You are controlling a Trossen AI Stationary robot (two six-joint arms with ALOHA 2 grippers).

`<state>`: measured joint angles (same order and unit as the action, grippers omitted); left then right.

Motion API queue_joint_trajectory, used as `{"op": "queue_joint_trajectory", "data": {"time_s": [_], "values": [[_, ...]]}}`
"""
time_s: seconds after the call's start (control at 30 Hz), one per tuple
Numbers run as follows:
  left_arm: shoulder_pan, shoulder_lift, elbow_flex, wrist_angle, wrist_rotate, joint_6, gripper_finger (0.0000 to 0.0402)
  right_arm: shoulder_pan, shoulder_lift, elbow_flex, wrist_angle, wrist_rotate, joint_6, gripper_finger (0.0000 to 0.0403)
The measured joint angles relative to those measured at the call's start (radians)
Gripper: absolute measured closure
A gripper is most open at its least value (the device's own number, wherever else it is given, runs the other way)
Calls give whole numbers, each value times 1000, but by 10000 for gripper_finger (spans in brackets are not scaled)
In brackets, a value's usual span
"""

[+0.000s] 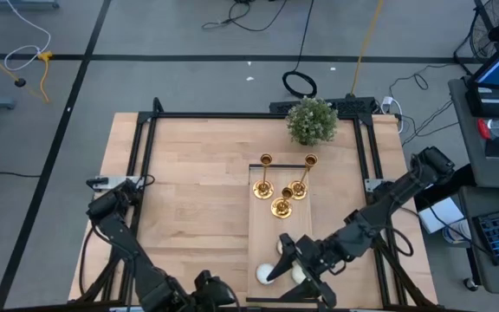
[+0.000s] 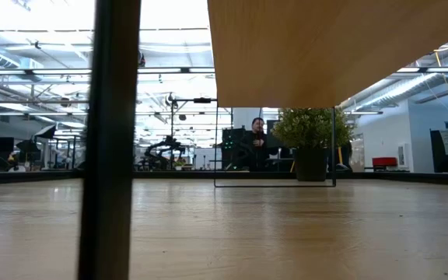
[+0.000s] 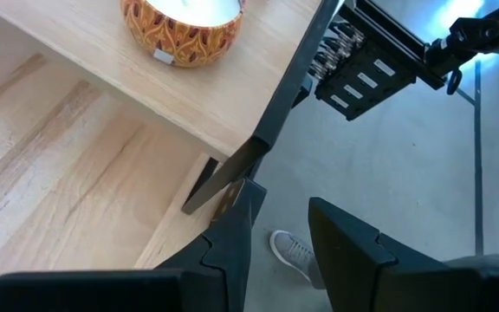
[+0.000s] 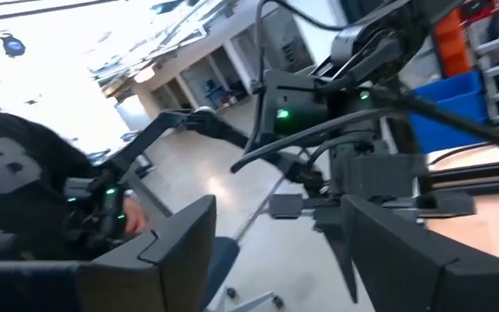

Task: Pick & Place candle stick holders
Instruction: Put the red patterned scented candle on the shelf

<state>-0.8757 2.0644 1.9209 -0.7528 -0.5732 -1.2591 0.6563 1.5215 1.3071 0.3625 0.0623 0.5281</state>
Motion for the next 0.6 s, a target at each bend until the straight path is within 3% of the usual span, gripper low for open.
{"op": "queue_joint_trajectory", "data": {"time_s": [0.2,0.6], "values": [[6,0,0,9,4,0,279,39,0,0,-1,99,-44,199],[28,0,0,77,8,46,279,53,0,0,-56,119,5,298]]}}
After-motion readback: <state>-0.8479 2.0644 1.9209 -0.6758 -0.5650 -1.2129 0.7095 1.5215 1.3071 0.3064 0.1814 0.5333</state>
